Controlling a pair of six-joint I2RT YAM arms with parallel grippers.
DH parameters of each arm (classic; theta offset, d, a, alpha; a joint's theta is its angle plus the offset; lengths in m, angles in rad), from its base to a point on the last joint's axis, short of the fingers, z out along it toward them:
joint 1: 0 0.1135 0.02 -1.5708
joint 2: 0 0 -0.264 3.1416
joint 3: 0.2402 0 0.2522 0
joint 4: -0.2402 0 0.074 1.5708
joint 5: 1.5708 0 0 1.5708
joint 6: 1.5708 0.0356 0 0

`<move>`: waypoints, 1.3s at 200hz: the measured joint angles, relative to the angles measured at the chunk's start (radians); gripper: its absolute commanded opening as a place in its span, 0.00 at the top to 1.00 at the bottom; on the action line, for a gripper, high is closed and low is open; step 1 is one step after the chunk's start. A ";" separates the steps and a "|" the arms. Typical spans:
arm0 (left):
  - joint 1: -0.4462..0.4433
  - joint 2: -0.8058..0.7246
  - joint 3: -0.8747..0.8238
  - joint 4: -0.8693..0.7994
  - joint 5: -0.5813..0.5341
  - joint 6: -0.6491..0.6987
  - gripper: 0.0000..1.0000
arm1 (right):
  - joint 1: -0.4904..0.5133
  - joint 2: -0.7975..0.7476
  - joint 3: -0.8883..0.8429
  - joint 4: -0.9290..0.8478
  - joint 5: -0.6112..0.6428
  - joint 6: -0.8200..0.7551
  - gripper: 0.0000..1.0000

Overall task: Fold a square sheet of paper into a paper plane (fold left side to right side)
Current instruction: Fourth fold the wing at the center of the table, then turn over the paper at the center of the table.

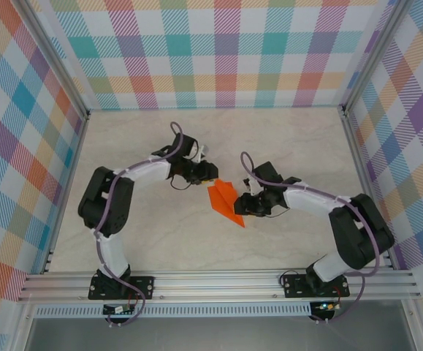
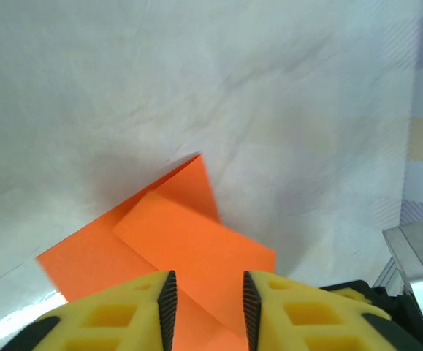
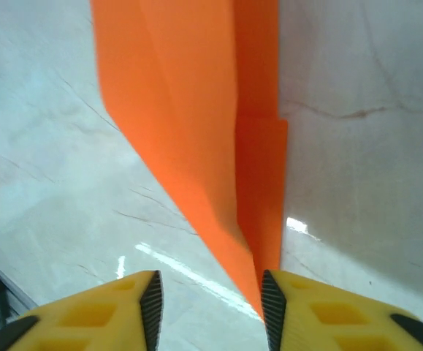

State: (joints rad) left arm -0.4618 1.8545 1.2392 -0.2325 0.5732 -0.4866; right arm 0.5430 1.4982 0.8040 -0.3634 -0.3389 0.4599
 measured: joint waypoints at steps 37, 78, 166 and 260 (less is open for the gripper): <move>0.018 -0.187 -0.120 0.077 -0.059 -0.076 0.50 | 0.000 -0.178 -0.011 -0.019 0.142 -0.027 0.18; 0.007 -0.051 -0.190 0.179 -0.042 -0.167 0.50 | 0.000 -0.307 -0.101 -0.017 0.213 -0.015 0.05; -0.047 0.146 -0.076 0.240 -0.007 -0.209 0.62 | 0.000 -0.417 -0.137 -0.023 0.255 -0.003 0.01; -0.064 0.153 -0.023 0.230 0.005 -0.181 0.98 | -0.227 -0.463 -0.227 0.125 -0.049 0.062 0.00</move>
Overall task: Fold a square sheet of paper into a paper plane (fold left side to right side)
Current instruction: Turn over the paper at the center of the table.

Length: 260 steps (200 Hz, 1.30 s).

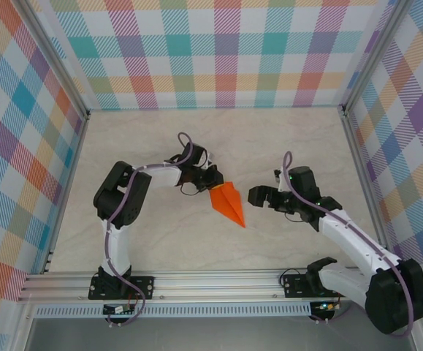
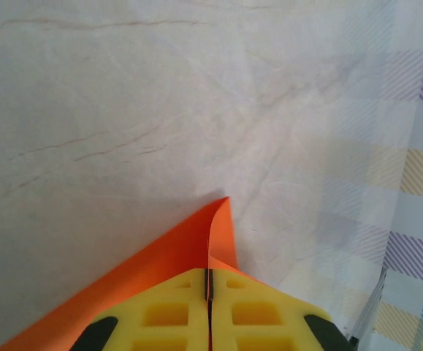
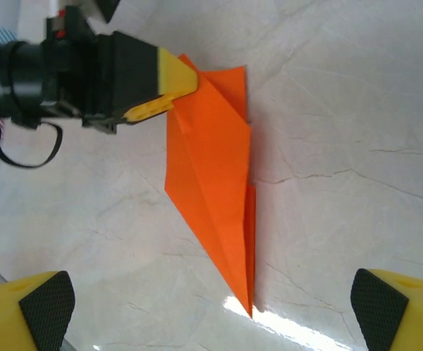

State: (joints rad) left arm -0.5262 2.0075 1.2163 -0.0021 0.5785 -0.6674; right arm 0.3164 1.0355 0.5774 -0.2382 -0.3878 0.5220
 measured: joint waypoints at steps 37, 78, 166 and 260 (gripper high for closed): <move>0.013 -0.229 -0.002 -0.037 -0.020 0.032 1.00 | -0.173 0.046 -0.051 0.168 -0.297 0.068 0.00; 0.025 -0.435 0.034 -0.046 -0.010 0.027 1.00 | -0.183 0.104 -0.057 0.414 -0.542 0.164 0.00; 0.025 -0.479 0.058 -0.013 0.094 -0.078 1.00 | -0.014 0.266 -0.027 0.829 -0.669 0.342 0.00; 0.025 -0.513 0.022 0.053 0.146 -0.133 1.00 | 0.074 0.297 0.047 0.942 -0.660 0.435 0.53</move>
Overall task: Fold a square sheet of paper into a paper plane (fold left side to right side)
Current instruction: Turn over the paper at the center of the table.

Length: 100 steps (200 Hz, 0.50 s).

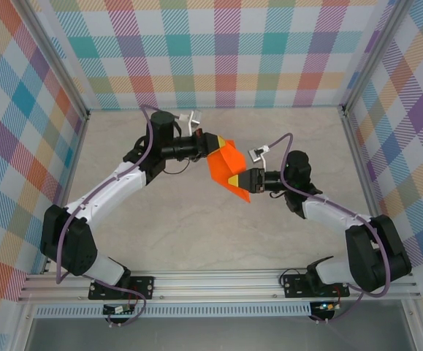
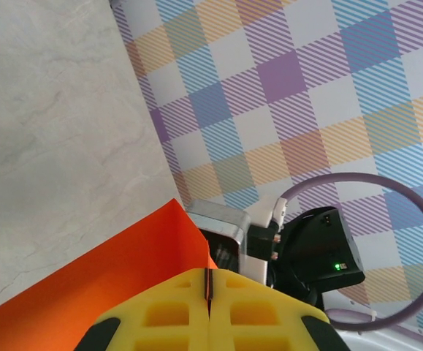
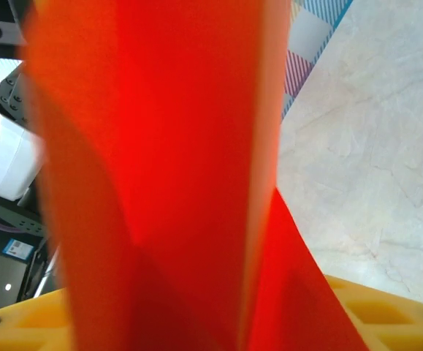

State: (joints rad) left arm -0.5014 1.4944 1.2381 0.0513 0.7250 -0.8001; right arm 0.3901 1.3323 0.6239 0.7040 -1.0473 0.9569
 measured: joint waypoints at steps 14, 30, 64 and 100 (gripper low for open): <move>0.000 0.000 -0.004 -0.002 0.000 0.004 0.98 | 0.000 -0.017 0.000 -0.022 0.003 -0.008 0.62; 0.000 0.000 -0.005 -0.020 -0.001 0.014 0.91 | 0.000 -0.048 0.000 -0.080 0.010 -0.042 0.72; 0.000 -0.009 -0.005 -0.127 -0.035 0.100 0.66 | 0.000 -0.111 0.022 -0.285 0.035 -0.165 0.83; 0.000 -0.081 -0.005 -0.344 -0.195 0.238 0.40 | 0.014 -0.131 0.127 -0.650 0.136 -0.386 0.90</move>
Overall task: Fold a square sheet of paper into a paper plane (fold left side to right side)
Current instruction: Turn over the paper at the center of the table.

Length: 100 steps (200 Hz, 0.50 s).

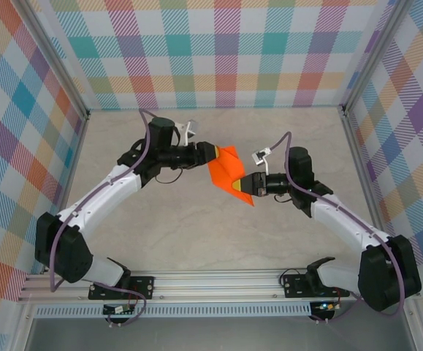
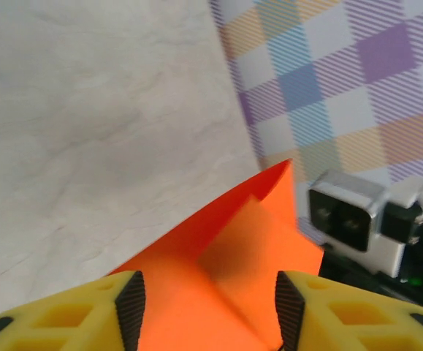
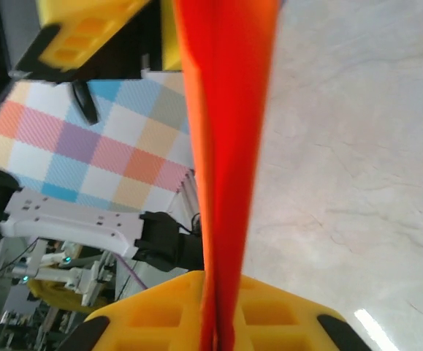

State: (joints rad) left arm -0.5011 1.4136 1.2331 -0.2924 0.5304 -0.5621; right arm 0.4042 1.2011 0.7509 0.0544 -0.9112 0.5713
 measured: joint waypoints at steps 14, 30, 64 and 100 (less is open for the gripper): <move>0.000 -0.049 0.000 -0.077 -0.093 0.043 0.35 | 0.026 0.002 0.054 -0.150 0.082 -0.087 0.93; 0.000 -0.122 -0.002 -0.142 -0.206 0.087 0.34 | 0.082 0.015 0.123 -0.305 0.220 -0.174 0.95; 0.000 -0.349 -0.092 -0.182 -0.459 0.115 0.33 | 0.284 0.103 0.301 -0.589 0.705 -0.277 0.97; 0.000 -0.567 -0.200 -0.211 -0.709 0.109 0.33 | 0.501 0.339 0.534 -0.882 1.317 -0.288 0.98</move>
State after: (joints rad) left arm -0.5007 0.8467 1.0336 -0.5034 -0.1783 -0.4534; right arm 0.9051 1.5398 1.2846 -0.8272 0.4057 0.2829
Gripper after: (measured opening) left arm 0.666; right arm 0.052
